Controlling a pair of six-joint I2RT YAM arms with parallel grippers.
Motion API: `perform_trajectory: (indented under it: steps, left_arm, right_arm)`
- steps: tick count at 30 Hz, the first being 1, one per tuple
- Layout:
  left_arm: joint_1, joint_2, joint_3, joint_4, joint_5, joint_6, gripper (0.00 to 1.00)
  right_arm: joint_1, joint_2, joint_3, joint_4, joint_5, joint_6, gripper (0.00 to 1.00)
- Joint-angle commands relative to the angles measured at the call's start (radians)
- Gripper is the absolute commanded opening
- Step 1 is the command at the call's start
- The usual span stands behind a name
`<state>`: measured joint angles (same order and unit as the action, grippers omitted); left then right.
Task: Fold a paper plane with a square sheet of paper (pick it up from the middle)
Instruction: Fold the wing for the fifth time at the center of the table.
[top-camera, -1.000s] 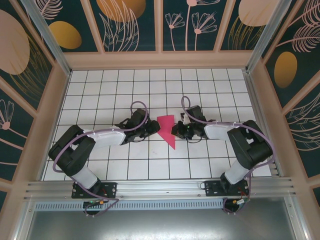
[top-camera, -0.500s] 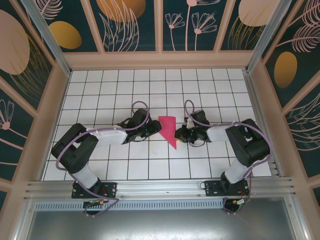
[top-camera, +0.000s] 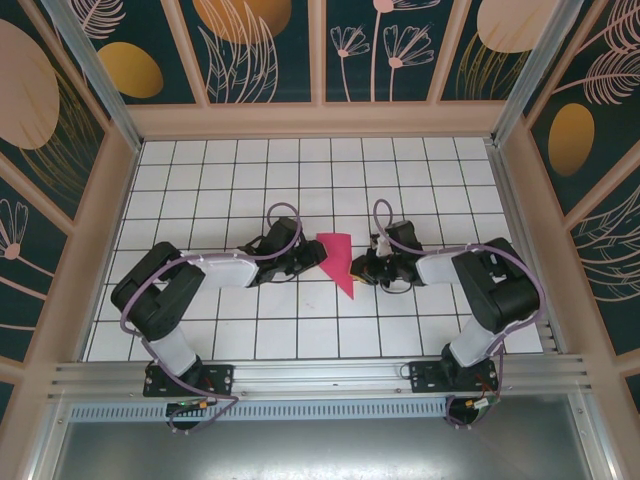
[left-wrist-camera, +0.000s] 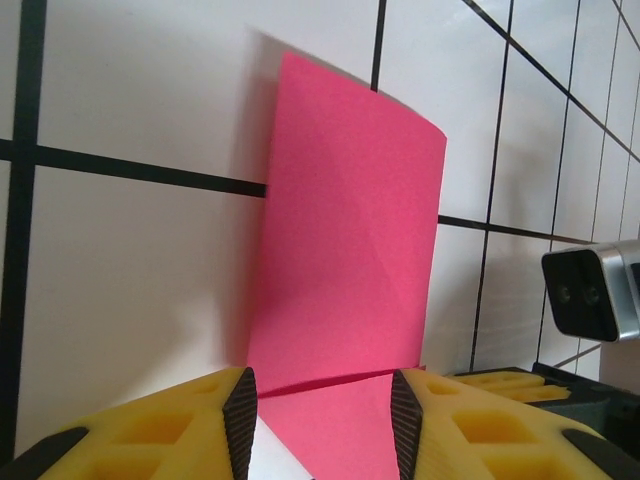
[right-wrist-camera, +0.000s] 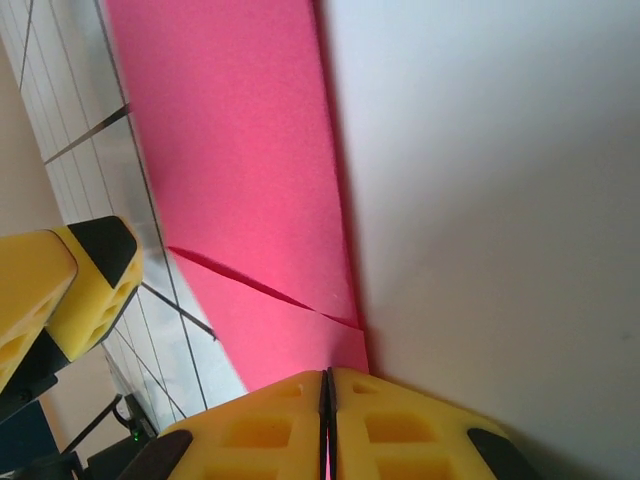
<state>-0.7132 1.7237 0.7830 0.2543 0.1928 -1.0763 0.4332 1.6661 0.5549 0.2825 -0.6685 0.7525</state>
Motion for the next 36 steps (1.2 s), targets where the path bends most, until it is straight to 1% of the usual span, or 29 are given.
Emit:
perform_trajectory:
  steps: [1,9,14,17,18,21,28,31,36]
  left_arm:
    - [0.0,0.025,0.019,0.033,0.025,-0.019,0.44]
    - [0.0,0.029,0.013,0.04,0.014,-0.03,0.45]
    - [0.0,0.05,0.02,0.075,0.043,-0.04,0.44]
    - [0.002,0.068,0.018,0.15,0.081,-0.071,0.43]
    - [0.001,0.077,0.028,0.149,0.09,-0.069,0.43]
    - [0.002,0.079,0.044,0.114,0.069,-0.066,0.44]
    - [0.003,0.025,0.029,0.011,-0.038,-0.069,0.47]
    - [0.004,0.032,0.031,0.021,-0.03,-0.068,0.47]
    - [0.004,0.072,0.056,0.05,0.021,-0.057,0.46]
  right_arm:
    - [-0.009,0.039,-0.04,0.064,-0.026,0.033,0.11]
    - [-0.031,0.062,-0.061,0.086,-0.04,0.043,0.11]
    - [-0.033,0.065,-0.061,0.084,-0.039,0.043,0.11]
    - [-0.033,0.071,-0.059,0.084,-0.04,0.042,0.11]
    - [-0.033,0.073,-0.058,0.083,-0.039,0.04,0.11]
    - [-0.033,0.07,-0.058,0.078,-0.036,0.038,0.11]
    - [-0.033,0.069,-0.057,0.066,-0.017,0.037,0.11]
    - [-0.034,0.074,-0.058,0.064,-0.015,0.037,0.1]
    - [-0.036,0.077,-0.056,0.06,-0.013,0.034,0.1]
